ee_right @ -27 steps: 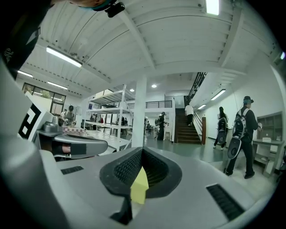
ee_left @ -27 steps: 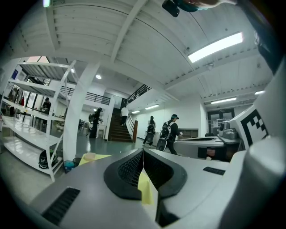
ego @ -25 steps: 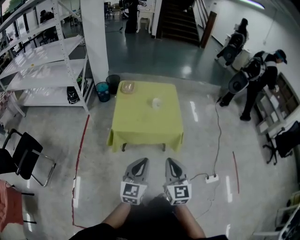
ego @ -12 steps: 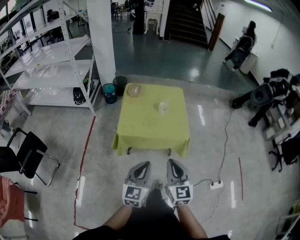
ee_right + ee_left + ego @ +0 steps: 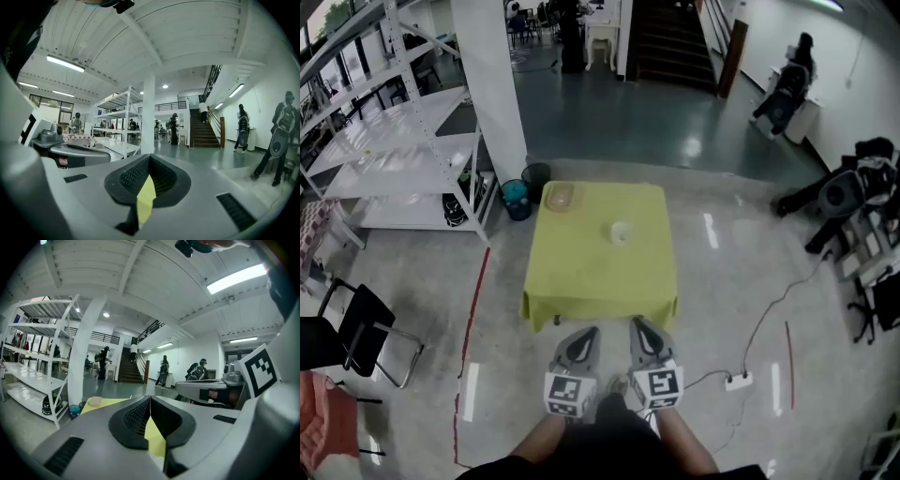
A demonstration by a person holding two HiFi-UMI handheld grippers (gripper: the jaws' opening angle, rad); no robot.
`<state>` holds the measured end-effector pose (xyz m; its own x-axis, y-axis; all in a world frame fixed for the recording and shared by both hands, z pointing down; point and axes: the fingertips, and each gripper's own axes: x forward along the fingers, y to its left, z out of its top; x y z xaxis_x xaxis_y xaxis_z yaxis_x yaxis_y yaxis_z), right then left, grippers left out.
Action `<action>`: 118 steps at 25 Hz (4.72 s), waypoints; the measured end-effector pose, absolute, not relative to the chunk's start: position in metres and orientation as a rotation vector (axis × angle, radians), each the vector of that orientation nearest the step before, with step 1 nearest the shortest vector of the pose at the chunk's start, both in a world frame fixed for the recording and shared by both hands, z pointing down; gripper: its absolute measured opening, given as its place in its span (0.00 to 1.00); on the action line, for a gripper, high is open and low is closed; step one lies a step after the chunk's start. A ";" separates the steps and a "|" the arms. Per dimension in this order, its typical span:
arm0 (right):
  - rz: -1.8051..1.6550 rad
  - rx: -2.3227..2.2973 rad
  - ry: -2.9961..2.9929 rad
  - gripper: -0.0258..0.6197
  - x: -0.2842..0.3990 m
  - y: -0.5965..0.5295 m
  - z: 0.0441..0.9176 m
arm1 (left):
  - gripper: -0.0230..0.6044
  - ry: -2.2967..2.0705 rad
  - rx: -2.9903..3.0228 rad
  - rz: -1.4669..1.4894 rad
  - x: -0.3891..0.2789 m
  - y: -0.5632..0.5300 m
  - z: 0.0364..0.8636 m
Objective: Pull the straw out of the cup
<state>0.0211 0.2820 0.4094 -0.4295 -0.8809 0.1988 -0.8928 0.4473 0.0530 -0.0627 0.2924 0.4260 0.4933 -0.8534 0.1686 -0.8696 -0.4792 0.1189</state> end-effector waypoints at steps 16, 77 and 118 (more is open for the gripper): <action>0.203 1.620 -2.522 0.06 0.089 0.177 0.417 | 0.11 -1.437 2.605 0.247 0.004 0.185 0.425; 0.580 1.391 -2.381 0.07 0.064 -0.122 0.583 | 0.11 -1.262 2.325 0.498 -0.018 -0.100 0.584; 0.799 1.295 -2.323 0.07 0.092 -0.235 0.688 | 0.11 -1.322 2.115 0.621 -0.010 -0.174 0.647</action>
